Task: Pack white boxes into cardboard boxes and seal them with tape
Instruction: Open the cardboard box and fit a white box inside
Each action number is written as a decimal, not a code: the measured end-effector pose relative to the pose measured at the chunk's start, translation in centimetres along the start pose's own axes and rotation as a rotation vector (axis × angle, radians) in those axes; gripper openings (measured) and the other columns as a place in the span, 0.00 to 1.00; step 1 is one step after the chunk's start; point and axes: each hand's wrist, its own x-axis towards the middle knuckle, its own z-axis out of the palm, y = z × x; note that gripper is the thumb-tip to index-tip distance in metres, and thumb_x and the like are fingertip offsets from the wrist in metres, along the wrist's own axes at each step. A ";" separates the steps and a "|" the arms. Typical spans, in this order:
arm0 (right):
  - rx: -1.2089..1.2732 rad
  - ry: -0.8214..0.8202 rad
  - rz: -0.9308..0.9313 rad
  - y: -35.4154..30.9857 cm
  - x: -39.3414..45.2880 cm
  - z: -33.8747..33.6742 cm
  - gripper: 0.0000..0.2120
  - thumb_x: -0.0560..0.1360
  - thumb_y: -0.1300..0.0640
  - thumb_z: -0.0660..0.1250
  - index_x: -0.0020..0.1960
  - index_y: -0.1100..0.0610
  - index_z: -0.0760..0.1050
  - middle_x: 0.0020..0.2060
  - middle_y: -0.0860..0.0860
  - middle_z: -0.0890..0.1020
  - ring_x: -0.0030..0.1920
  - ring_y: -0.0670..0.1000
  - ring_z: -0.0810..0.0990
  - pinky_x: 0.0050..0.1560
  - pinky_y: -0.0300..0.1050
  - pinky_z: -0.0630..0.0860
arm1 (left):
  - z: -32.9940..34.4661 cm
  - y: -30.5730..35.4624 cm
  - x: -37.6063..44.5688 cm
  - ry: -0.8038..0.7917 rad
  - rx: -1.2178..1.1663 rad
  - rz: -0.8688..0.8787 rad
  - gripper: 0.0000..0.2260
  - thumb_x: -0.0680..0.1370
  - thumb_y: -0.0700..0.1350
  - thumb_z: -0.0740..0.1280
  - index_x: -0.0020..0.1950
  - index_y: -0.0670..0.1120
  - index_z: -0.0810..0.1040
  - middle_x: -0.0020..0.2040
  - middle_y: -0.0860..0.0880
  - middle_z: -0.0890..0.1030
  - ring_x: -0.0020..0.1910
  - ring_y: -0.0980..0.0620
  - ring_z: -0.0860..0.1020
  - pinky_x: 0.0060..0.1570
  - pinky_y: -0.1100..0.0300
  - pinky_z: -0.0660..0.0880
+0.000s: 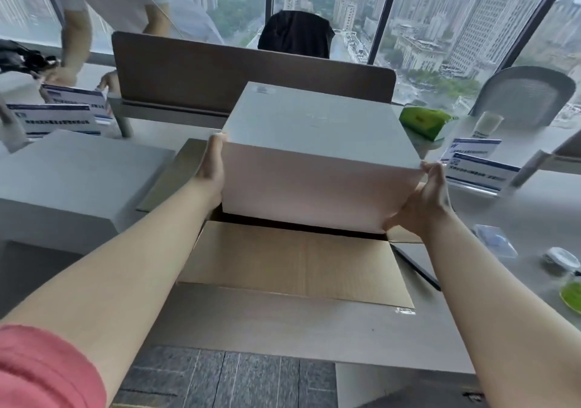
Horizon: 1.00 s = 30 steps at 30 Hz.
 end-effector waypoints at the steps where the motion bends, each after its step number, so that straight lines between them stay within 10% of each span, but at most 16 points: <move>1: -0.008 -0.023 0.010 -0.1 -0.2 -0.1 0.16 0.72 0.43 0.47 0.39 0.52 0.67 0.38 0.51 0.72 0.41 0.52 0.71 0.56 0.55 0.59 | 0.1 -0.1 0.0 0.035 0.015 0.002 0.15 0.76 0.49 0.49 0.43 0.50 0.75 0.35 0.50 0.76 0.34 0.51 0.72 0.33 0.61 0.66; 11: -0.151 -0.052 0.130 -0.1 1.2 -0.7 0.19 0.72 0.35 0.56 0.51 0.48 0.73 0.51 0.50 0.77 0.56 0.57 0.72 0.65 0.70 0.51 | -1.1 -0.6 0.1 0.016 0.250 -0.042 0.17 0.78 0.49 0.45 0.33 0.52 0.68 0.19 0.55 0.70 0.17 0.57 0.66 0.23 0.68 0.59; 18: -0.085 -0.021 0.228 1.5 0.3 -0.1 0.14 0.70 0.41 0.60 0.40 0.52 0.71 0.36 0.49 0.75 0.43 0.52 0.76 0.55 0.47 0.70 | -1.6 -1.9 -0.4 0.073 0.229 -0.155 0.15 0.76 0.47 0.48 0.29 0.48 0.62 0.17 0.55 0.67 0.18 0.55 0.65 0.29 0.64 0.58; 21: -0.236 0.057 0.032 1.6 0.9 -0.2 0.11 0.75 0.49 0.60 0.37 0.53 0.69 0.32 0.49 0.71 0.31 0.49 0.71 0.34 0.38 0.68 | -2.1 -2.4 -0.3 0.155 0.202 -0.218 0.14 0.77 0.47 0.50 0.31 0.48 0.61 0.15 0.55 0.66 0.13 0.57 0.66 0.29 0.65 0.61; 30: -0.346 0.091 -0.011 4.8 3.1 -1.8 0.10 0.75 0.60 0.66 0.36 0.62 0.74 0.33 0.56 0.75 0.32 0.53 0.74 0.38 0.46 0.72 | -3.4 -4.1 1.2 0.173 0.353 -0.199 0.10 0.71 0.41 0.61 0.32 0.46 0.63 0.32 0.46 0.64 0.30 0.50 0.62 0.31 0.60 0.56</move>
